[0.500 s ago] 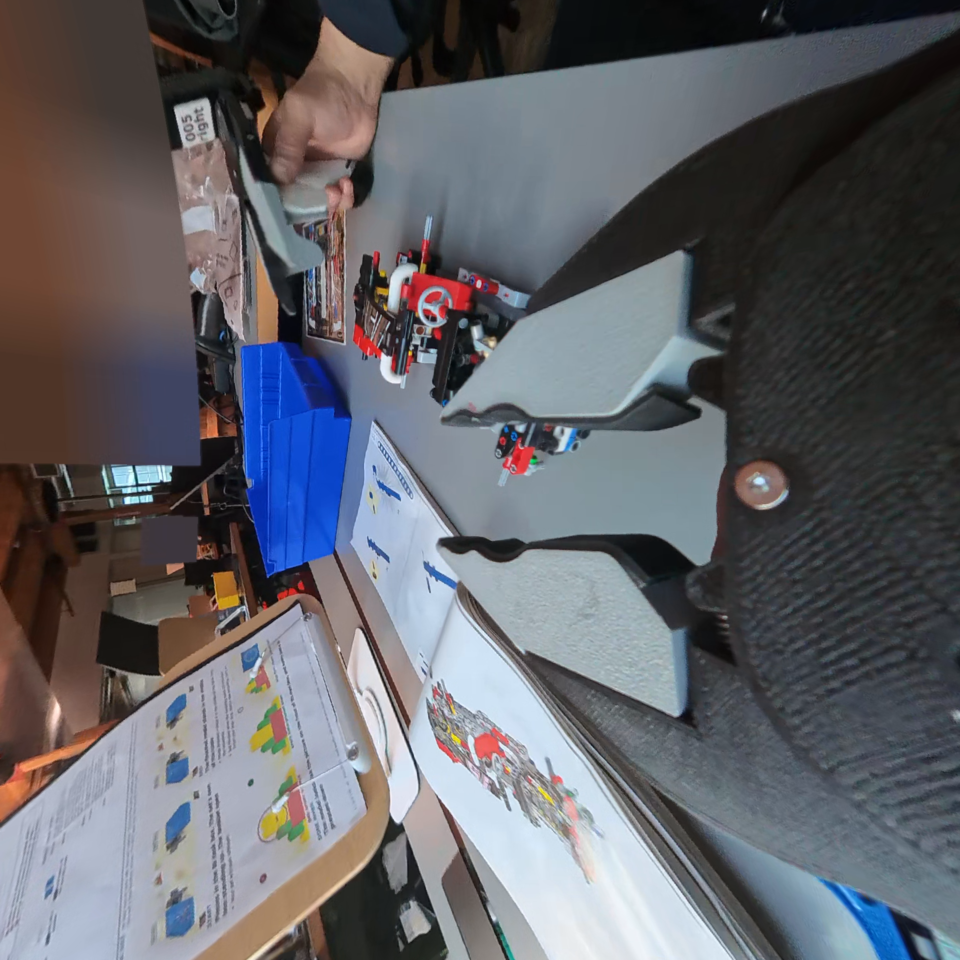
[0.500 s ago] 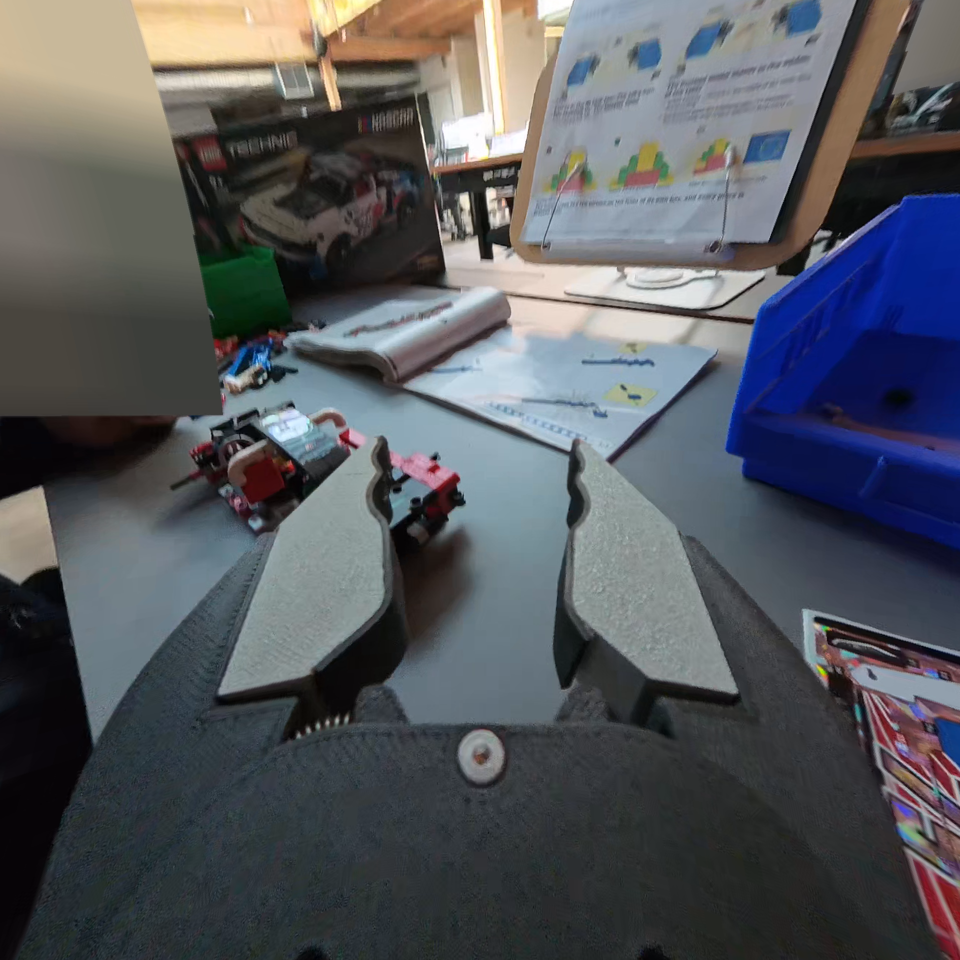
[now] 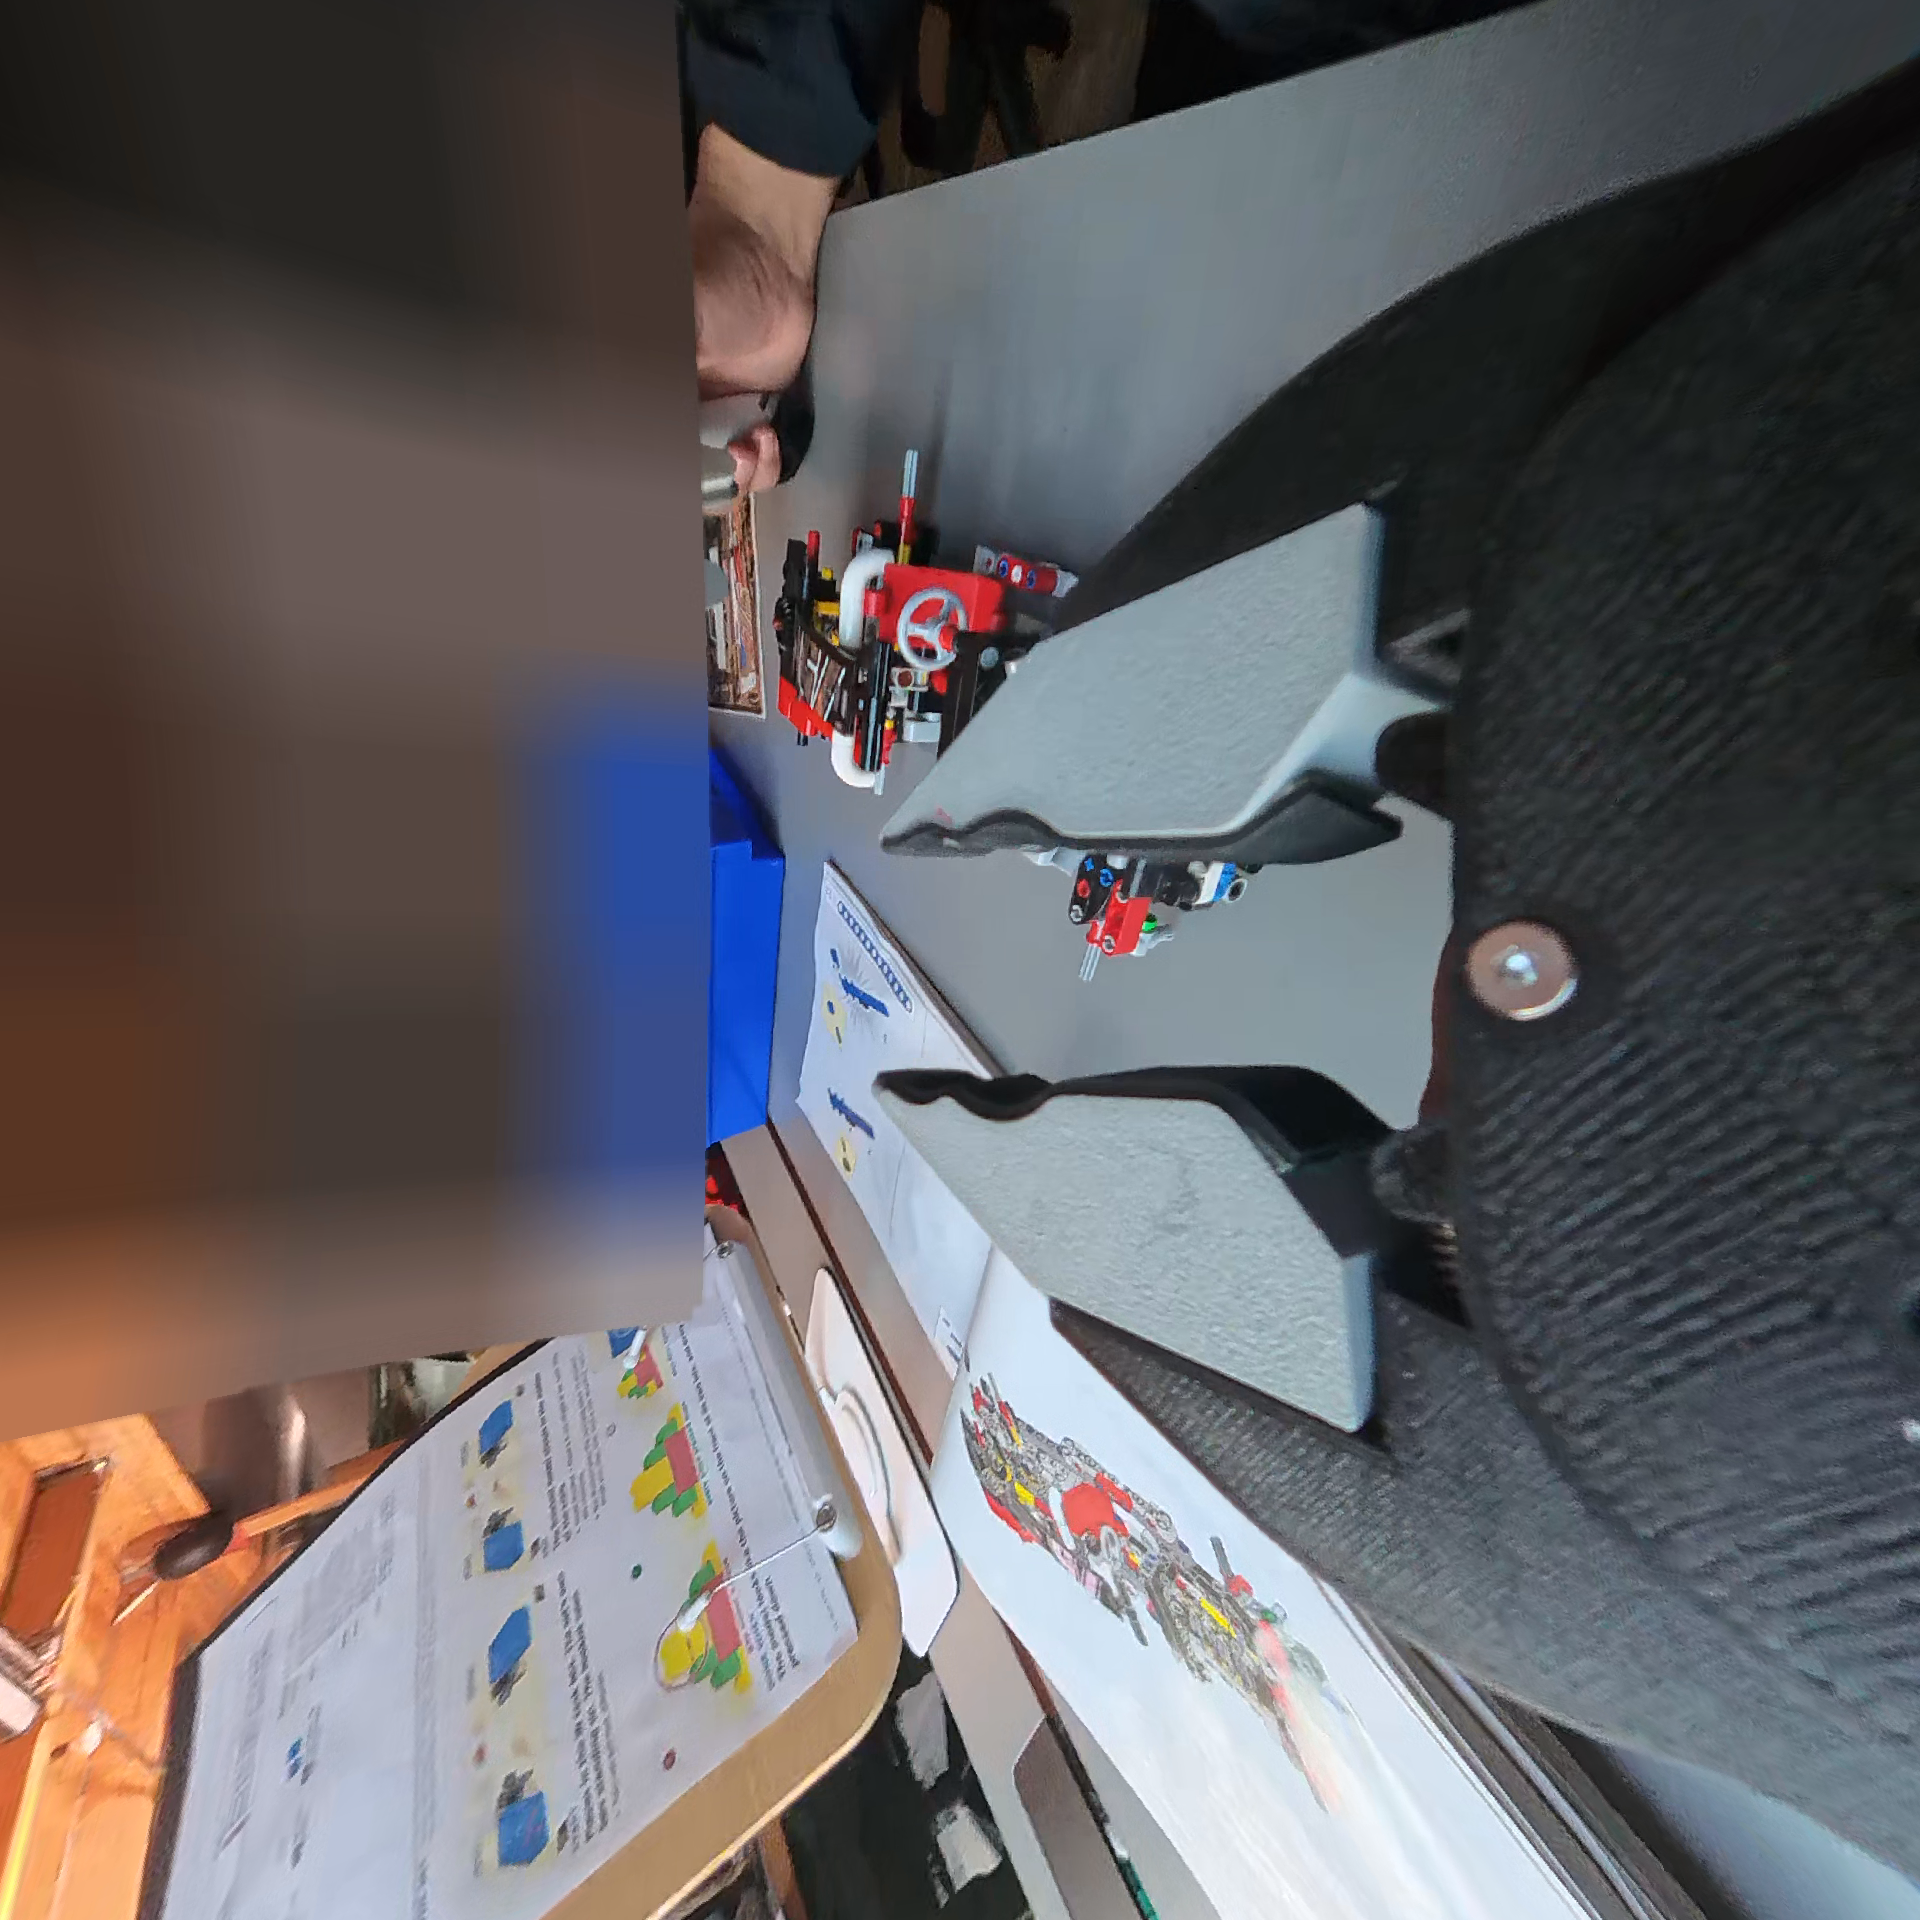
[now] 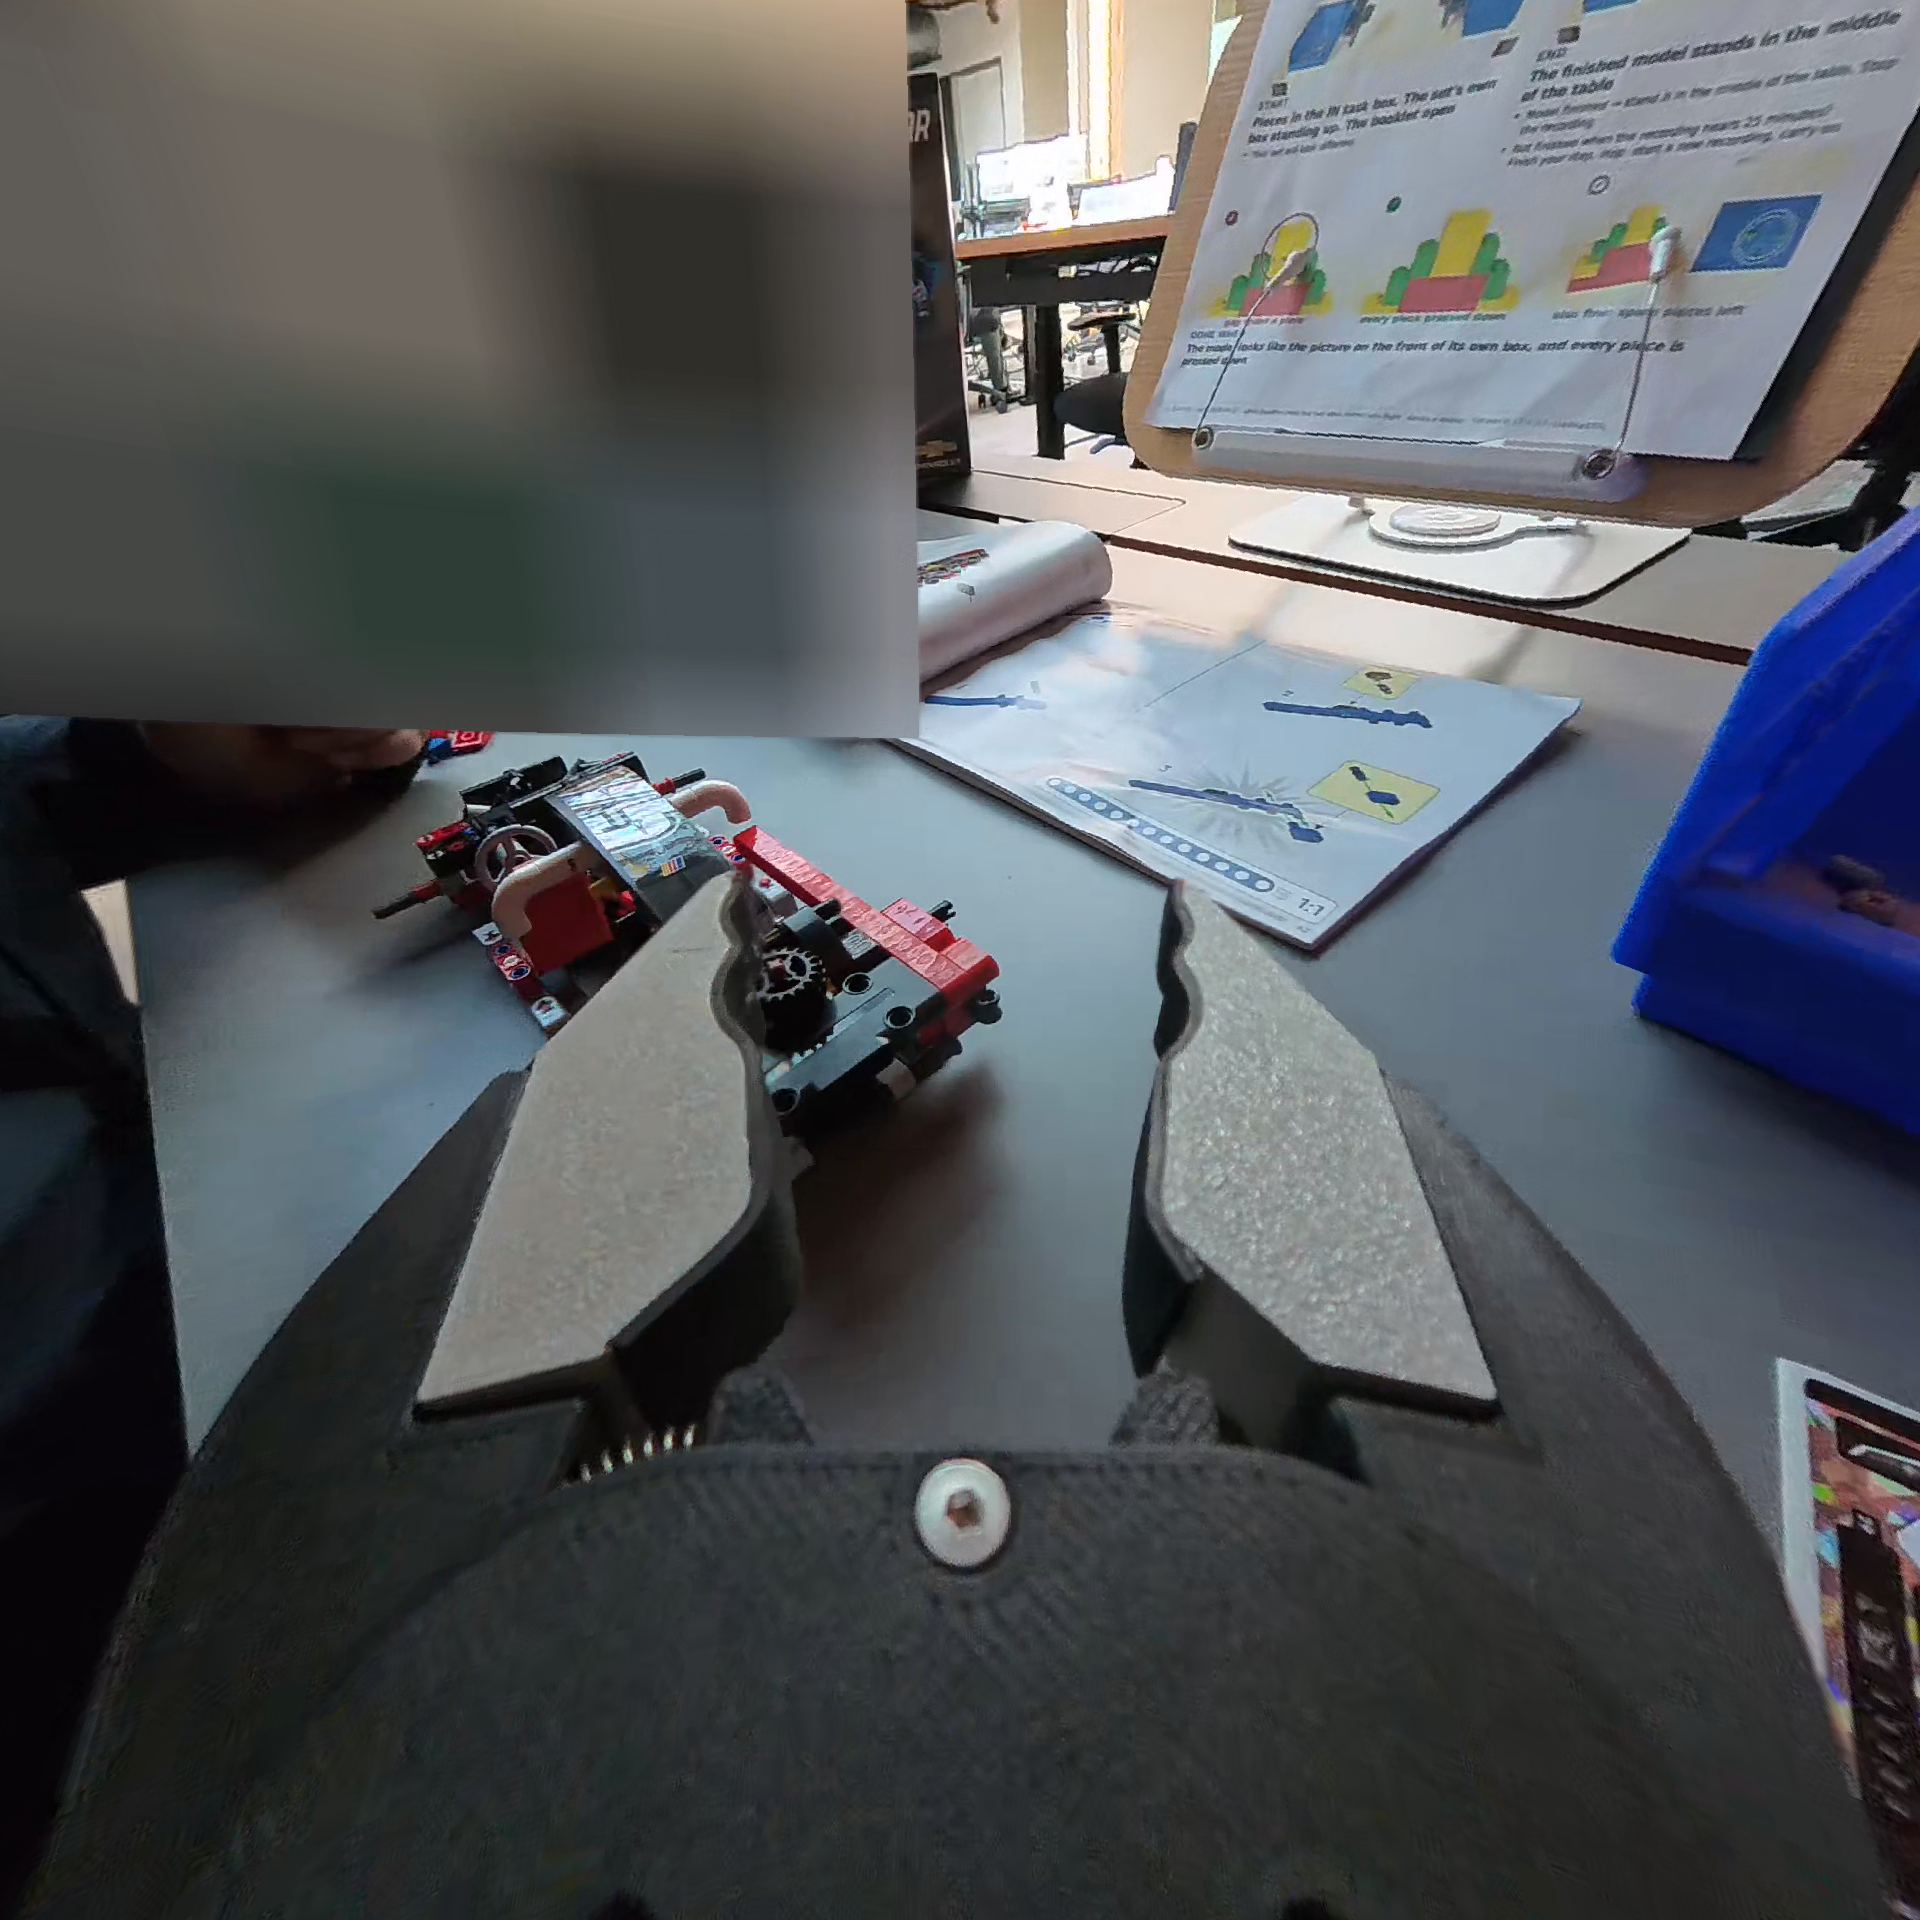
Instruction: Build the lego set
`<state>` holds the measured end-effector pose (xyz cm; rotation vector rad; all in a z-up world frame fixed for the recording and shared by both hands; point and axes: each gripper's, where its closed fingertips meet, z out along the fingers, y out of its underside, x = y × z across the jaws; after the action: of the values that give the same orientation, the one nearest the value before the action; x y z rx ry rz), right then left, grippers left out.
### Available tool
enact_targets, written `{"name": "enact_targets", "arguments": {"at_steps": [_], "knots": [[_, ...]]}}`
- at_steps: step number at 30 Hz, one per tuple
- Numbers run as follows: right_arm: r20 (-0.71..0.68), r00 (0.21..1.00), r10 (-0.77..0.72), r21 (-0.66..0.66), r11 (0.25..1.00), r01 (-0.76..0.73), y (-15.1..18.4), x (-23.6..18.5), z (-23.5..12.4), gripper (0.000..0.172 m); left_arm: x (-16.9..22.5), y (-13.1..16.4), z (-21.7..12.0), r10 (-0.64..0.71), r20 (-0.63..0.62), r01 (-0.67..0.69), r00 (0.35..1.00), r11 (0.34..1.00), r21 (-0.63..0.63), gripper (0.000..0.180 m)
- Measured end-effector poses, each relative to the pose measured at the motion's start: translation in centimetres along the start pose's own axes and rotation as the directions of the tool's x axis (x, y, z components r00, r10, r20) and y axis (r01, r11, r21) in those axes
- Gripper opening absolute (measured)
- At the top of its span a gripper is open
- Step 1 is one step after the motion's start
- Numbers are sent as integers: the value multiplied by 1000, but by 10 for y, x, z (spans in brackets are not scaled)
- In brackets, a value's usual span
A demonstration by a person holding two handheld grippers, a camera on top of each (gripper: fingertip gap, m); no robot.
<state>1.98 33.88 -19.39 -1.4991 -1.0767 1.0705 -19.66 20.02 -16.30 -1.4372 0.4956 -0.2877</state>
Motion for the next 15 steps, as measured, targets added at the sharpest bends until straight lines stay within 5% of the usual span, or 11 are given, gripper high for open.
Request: {"name": "enact_targets", "arguments": {"at_steps": [15], "knots": [[96, 993, -67, -27, 997, 70, 5, -26, 2, 75, -1, 1, 0, -24, -3, 24, 1000, 1000, -15, 33]]}}
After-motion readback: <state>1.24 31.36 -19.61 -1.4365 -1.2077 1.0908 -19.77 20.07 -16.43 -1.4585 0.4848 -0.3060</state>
